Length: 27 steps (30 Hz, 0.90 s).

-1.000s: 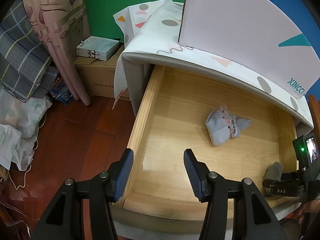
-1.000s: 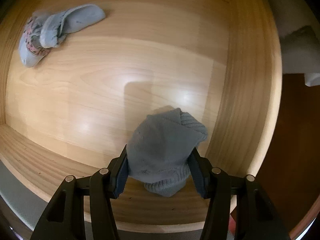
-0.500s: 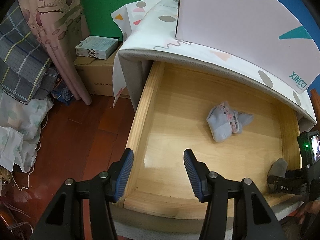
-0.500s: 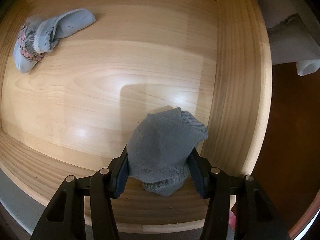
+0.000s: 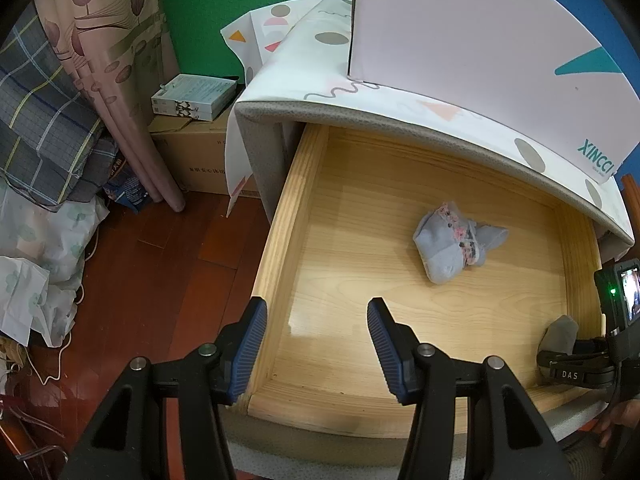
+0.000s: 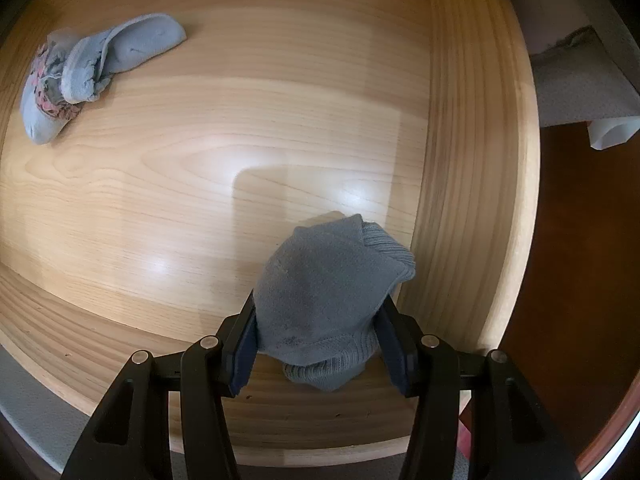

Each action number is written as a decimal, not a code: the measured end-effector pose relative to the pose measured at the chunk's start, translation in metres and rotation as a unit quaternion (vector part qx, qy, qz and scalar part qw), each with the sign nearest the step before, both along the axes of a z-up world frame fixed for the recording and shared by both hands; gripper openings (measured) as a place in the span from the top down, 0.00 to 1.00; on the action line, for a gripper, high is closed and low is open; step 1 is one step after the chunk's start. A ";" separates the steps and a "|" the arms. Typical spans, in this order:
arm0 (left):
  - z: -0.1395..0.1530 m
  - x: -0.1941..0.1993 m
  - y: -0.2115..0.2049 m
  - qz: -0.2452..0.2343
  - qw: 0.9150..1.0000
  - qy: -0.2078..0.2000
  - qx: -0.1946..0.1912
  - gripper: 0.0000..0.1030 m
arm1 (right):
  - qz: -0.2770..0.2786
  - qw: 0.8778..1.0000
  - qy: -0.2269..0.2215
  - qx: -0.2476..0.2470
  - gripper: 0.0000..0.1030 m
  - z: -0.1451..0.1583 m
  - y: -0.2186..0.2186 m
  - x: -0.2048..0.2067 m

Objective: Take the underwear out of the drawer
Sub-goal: 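Move the left tool over the drawer toward the pale floral sock while the right tool holds the grey sock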

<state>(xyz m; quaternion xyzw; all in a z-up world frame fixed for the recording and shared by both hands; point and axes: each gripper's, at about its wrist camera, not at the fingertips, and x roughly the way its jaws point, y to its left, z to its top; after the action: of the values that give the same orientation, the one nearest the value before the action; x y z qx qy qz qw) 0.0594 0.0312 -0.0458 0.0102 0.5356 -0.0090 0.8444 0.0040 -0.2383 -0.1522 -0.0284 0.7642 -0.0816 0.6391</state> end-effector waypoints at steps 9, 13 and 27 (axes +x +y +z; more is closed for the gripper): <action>0.001 -0.002 -0.005 -0.008 1.000 -0.001 -0.001 0.48 | -0.004 1.000 -0.001 0.000 0.51 0.006 0.003 0.000; 0.010 -0.009 -0.008 -0.018 0.999 -0.029 -0.010 0.48 | -0.006 1.000 0.002 -0.002 0.52 0.002 0.002 -0.001; 0.004 -0.007 -0.011 -0.019 1.000 -0.007 -0.015 0.48 | 0.014 1.000 0.008 -0.005 0.53 0.001 0.003 -0.004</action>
<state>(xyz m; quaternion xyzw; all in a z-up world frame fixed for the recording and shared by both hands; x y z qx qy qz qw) 0.0520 0.0202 -0.0414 0.0079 0.5289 -0.0326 0.8480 0.0002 -0.2353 -0.1513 -0.0433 0.7682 -0.0759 0.6342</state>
